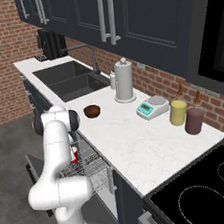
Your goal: Pick up the cup and bowl from the counter, place them in the dishwasher, and close the dishwasher door.
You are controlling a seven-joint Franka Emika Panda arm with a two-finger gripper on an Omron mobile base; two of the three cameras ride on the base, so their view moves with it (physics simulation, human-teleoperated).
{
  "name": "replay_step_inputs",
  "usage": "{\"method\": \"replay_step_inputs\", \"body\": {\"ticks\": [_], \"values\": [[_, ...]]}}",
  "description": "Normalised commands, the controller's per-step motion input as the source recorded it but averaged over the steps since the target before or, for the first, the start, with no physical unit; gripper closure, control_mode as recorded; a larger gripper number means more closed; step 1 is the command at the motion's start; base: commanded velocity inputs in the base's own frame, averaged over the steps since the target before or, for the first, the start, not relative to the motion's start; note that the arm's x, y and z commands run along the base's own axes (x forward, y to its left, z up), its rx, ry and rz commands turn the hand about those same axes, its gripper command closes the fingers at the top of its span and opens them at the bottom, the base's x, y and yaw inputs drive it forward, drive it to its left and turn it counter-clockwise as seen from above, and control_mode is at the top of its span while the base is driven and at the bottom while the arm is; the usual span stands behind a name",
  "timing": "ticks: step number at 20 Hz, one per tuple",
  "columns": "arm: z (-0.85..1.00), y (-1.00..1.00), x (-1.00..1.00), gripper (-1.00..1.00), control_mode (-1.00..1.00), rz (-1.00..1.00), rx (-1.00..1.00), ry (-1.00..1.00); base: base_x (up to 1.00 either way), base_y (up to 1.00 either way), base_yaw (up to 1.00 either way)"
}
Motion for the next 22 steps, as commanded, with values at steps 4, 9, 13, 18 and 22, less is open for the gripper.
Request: {"method": "replay_step_inputs", "body": {"ticks": [4,9,13,18,22], "values": [[-0.38,0.08,0.39,1.0,-1.0,0.0,-0.01,0.0,0.0,0.0,0.0],[-0.36,0.07,0.38,1.0,-1.0,0.0,-0.01,0.0,0.0,0.0,0.0],[-0.37,0.07,0.37,1.0,-1.0,0.0,-0.01,0.0,0.0,0.0,0.0],[-0.41,0.09,0.36,1.0,-1.0,0.0,-0.02,0.0,0.0,0.0,0.0],[-0.25,0.2,0.0,-1.0,-1.0,0.0,-0.04,0.0,0.0,0.0,0.0]]}}
